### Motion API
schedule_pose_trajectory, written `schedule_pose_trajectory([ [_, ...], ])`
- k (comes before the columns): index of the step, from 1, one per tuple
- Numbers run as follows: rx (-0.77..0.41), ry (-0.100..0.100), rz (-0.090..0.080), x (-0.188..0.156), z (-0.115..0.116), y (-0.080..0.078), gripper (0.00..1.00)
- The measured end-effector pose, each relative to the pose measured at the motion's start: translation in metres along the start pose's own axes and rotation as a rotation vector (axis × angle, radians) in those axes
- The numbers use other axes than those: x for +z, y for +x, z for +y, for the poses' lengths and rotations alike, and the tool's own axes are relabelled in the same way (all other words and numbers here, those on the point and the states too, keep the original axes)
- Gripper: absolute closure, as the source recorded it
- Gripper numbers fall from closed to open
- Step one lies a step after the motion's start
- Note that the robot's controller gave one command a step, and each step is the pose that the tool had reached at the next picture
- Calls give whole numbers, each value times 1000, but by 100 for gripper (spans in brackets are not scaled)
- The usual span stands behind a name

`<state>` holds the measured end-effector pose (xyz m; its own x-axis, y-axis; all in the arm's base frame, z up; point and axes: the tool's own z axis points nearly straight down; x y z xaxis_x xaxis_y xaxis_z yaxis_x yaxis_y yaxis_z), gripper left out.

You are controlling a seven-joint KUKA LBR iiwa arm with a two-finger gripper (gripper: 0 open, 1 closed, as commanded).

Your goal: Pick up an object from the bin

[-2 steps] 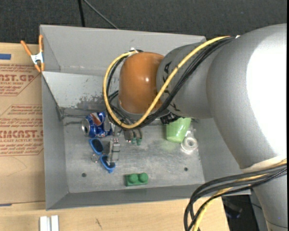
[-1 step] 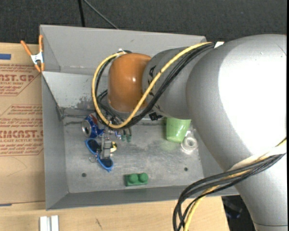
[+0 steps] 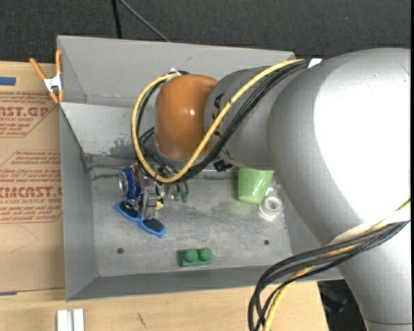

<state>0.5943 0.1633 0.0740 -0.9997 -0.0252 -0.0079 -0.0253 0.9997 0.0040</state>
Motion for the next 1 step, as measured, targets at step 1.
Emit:
schedule_pose_trajectory([
  [1, 17, 3, 2, -145, -34, 82, 100],
])
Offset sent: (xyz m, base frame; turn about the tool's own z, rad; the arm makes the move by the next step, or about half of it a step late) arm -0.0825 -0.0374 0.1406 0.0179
